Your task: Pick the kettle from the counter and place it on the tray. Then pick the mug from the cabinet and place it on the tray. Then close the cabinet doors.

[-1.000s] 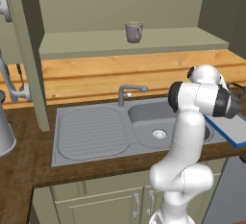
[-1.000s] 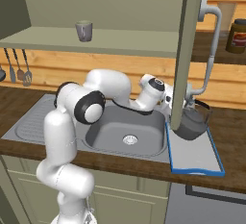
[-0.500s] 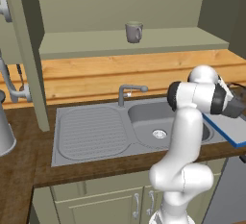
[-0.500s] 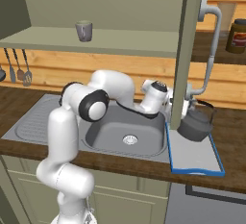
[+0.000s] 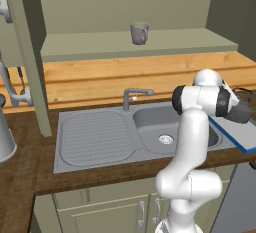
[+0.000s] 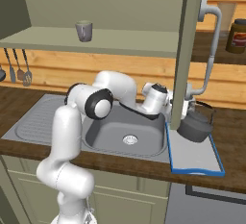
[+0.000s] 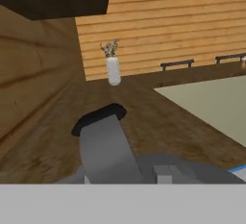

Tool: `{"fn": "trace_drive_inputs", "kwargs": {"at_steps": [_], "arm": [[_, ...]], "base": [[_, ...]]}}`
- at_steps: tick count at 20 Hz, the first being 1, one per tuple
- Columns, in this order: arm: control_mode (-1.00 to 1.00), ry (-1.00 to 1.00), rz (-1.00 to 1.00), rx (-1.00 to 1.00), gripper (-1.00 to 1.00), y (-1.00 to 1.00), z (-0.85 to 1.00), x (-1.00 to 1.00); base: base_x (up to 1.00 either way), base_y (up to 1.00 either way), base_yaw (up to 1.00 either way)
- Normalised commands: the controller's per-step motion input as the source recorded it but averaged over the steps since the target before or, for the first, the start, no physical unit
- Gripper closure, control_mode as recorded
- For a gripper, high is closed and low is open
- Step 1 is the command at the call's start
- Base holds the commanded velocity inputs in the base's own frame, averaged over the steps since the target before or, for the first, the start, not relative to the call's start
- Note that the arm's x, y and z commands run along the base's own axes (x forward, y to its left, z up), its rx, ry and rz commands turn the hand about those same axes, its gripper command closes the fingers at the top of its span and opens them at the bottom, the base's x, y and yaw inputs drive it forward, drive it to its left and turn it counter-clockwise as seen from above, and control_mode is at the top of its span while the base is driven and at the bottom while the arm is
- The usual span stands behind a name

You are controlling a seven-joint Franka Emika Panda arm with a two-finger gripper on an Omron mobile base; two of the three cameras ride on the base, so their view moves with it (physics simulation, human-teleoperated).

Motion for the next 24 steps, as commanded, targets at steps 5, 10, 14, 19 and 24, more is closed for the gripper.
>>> {"fn": "trace_drive_inputs", "kwargs": {"at_steps": [5,10,14,19,24], "arm": [[-1.0,-0.15,0.02,-0.01,1.0,-0.03,-0.36,0.05],[-1.0,-0.1,0.03,0.0,1.0,-0.04,-0.49,0.0],[-1.0,-0.07,0.02,0.0,1.0,-0.06,-0.59,-0.09],[-1.0,0.0,0.0,-0.01,-1.0,0.0,-0.59,-0.22],[-1.0,0.0,0.0,-0.01,-1.0,0.03,-0.48,-0.32]], "base": [[0.0,0.0,0.0],[0.0,0.0,0.0],[0.0,0.0,0.0],[0.0,0.0,0.0],[0.0,0.0,0.0]]}}
